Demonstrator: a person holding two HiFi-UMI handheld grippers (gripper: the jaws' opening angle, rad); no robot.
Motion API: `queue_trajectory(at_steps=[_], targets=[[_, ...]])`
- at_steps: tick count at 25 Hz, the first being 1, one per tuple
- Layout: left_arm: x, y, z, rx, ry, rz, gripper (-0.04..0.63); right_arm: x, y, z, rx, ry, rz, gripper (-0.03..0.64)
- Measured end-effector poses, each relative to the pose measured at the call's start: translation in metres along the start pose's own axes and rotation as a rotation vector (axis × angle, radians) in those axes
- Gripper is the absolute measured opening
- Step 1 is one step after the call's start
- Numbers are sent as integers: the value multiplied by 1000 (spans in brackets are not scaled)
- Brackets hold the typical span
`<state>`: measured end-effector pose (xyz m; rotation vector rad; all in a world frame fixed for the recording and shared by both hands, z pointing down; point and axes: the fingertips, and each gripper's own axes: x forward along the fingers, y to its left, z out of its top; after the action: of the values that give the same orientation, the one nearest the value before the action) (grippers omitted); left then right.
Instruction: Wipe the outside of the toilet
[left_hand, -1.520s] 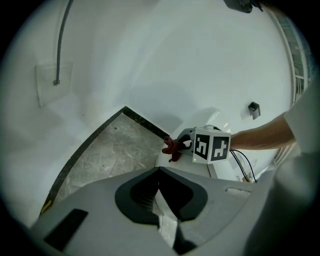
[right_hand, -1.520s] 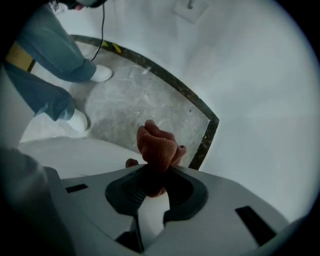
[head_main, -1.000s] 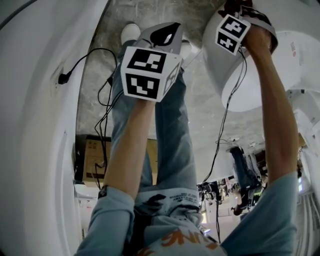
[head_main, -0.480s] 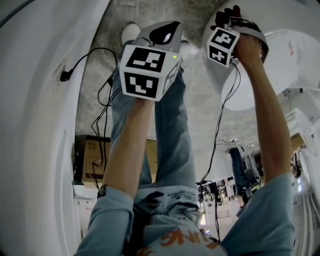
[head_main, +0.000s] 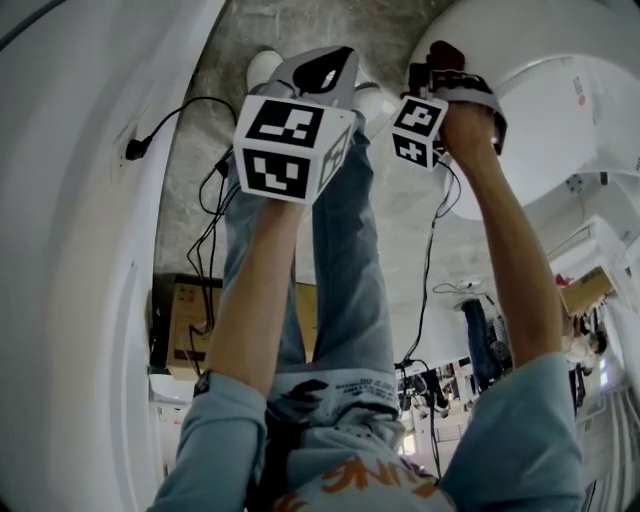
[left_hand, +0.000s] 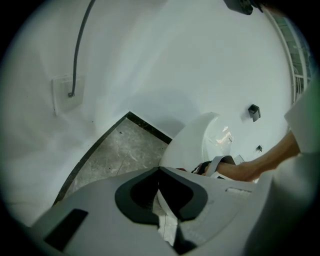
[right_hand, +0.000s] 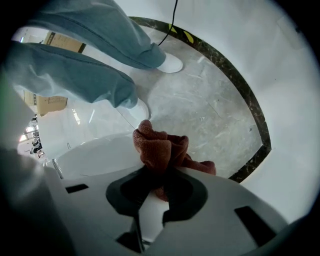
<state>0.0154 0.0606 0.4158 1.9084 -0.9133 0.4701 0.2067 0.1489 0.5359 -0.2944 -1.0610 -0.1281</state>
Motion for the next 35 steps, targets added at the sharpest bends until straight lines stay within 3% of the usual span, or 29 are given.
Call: queue_trajectory(at_steps=[6, 12, 21, 24, 29, 33, 35], targets=[[-1, -7, -4, 7, 6, -11, -6, -5, 30, 14, -31, 16, 21, 61], [-2, -12, -6, 11, 16, -16, -7, -12, 64, 27, -20, -8, 105, 61], [1, -12, -9, 22, 31, -13, -6, -17, 142, 51, -27, -66, 335, 61], [2, -9, -12, 19, 36, -11, -6, -18, 149, 60, 35, -91, 362, 61], [3, -8, -12, 10, 37, -14, -6, -44, 112, 74, 277, -264, 303, 63], [5, -7, -5, 7, 30, -20, -6, -75, 55, 66, 428, -443, 160, 66], [6, -5, -2, 6, 28, -19, -6, -85, 26, 55, 457, -479, 67, 67]])
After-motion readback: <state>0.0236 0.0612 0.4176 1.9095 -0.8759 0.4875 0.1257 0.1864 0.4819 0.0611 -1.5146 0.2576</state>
